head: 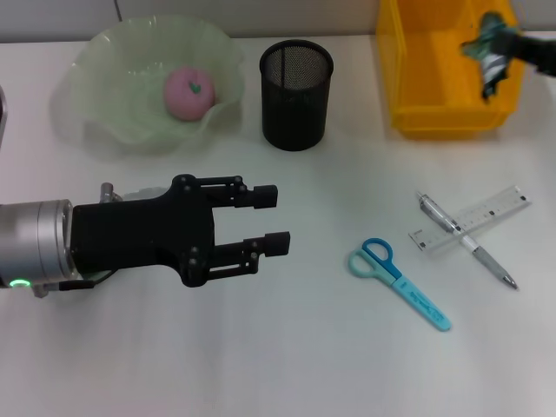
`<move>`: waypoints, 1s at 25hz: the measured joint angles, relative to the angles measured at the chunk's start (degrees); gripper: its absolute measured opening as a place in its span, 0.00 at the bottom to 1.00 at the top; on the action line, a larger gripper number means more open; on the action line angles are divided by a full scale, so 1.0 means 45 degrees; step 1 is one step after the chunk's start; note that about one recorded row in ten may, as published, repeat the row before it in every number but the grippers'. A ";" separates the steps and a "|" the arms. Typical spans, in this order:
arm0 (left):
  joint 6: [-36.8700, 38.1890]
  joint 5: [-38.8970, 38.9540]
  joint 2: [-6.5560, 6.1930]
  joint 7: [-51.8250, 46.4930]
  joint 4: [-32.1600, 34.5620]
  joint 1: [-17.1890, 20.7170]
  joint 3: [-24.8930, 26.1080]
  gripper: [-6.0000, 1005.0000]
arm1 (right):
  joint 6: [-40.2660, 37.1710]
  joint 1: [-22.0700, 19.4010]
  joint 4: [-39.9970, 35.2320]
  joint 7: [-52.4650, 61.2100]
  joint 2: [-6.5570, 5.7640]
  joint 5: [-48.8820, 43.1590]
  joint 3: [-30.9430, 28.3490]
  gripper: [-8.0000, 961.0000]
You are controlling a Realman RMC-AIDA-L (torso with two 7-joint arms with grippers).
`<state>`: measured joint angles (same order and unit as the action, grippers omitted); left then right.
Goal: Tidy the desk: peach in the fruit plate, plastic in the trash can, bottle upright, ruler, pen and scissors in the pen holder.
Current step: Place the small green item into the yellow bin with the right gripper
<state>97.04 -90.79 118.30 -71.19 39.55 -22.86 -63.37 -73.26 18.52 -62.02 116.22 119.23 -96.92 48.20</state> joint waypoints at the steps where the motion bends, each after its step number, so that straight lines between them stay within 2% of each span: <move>1: -0.0032 0.0000 -0.0001 0.0000 0.0000 -0.0008 0.0000 0.56 | 0.0021 0.0028 0.0035 -0.0132 -0.0002 0.0005 -0.0228 0.02; 9: -0.0063 0.0004 0.0014 0.0000 -0.0001 -0.0077 0.0002 0.56 | 0.1123 0.0625 0.0418 -0.0903 -0.0085 -0.0045 -0.0896 0.02; 10: -0.0064 0.0006 0.0016 0.0000 -0.0001 -0.0087 0.0002 0.56 | 0.1476 0.0971 0.1002 -0.1187 -0.0191 -0.0054 -0.0901 0.02; 11: -0.0064 0.0006 0.0016 0.0000 -0.0001 -0.0087 0.0002 0.56 | 0.1476 0.0971 0.1002 -0.1187 -0.0191 -0.0054 -0.0901 0.02; 15: -0.0064 0.0021 0.0019 0.0000 -0.0001 -0.0096 0.0001 0.56 | 0.2589 0.1852 0.2681 -0.2025 -0.0376 -0.0057 -0.0911 0.02; 20: -0.0079 0.0014 0.0020 0.0000 -0.0001 -0.0097 0.0002 0.56 | 0.3928 0.2456 0.3700 -0.2722 -0.0372 -0.0058 -0.0816 0.07; 23: -0.0081 0.0016 0.0019 0.0000 0.0000 -0.0097 0.0002 0.57 | 0.4131 0.2539 0.3832 -0.3140 -0.0320 -0.0058 -0.0789 0.10; 25: -0.0082 0.0013 0.0020 0.0000 -0.0001 -0.0102 0.0002 0.57 | 0.4164 0.2556 0.3793 -0.4139 -0.0089 0.0001 -0.0843 0.12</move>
<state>96.68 -90.73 118.39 -71.19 39.55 -23.32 -63.36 -54.53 30.03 -44.95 97.59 118.83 -96.92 44.41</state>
